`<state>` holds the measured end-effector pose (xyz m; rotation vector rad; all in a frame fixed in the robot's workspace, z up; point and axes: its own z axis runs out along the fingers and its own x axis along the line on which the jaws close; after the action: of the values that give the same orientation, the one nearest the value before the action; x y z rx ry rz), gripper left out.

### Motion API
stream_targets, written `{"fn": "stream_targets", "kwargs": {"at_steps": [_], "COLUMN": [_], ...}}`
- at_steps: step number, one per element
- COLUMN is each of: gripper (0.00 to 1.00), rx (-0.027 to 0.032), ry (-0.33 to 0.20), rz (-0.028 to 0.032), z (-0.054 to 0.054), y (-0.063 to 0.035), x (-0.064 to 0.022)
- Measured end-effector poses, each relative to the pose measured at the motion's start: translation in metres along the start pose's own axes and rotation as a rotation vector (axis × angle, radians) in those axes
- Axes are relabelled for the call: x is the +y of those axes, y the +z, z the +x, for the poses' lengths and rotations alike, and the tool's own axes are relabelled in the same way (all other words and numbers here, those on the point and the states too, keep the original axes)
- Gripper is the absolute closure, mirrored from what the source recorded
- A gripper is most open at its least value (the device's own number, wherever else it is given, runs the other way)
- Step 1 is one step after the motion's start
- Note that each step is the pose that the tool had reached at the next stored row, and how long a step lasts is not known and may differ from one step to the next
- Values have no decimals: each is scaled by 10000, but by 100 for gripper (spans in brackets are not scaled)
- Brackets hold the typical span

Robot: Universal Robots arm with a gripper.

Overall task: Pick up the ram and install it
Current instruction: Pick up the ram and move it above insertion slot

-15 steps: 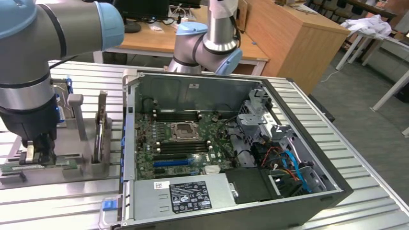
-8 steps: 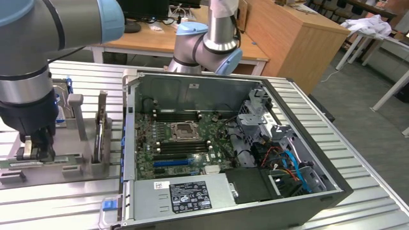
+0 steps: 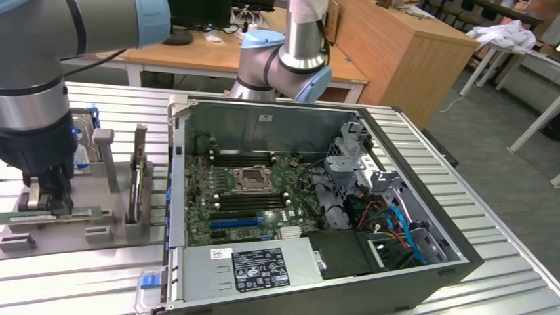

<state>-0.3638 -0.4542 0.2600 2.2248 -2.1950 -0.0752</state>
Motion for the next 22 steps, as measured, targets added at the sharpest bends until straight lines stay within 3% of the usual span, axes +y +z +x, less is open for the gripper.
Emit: {"fn": "stream_targets", "kwargs": {"at_steps": [22], "gripper": [88], "rx": [0], "ry": [3], "rz": [0], "z": [-7], "y": [-313], "x": [12]}}
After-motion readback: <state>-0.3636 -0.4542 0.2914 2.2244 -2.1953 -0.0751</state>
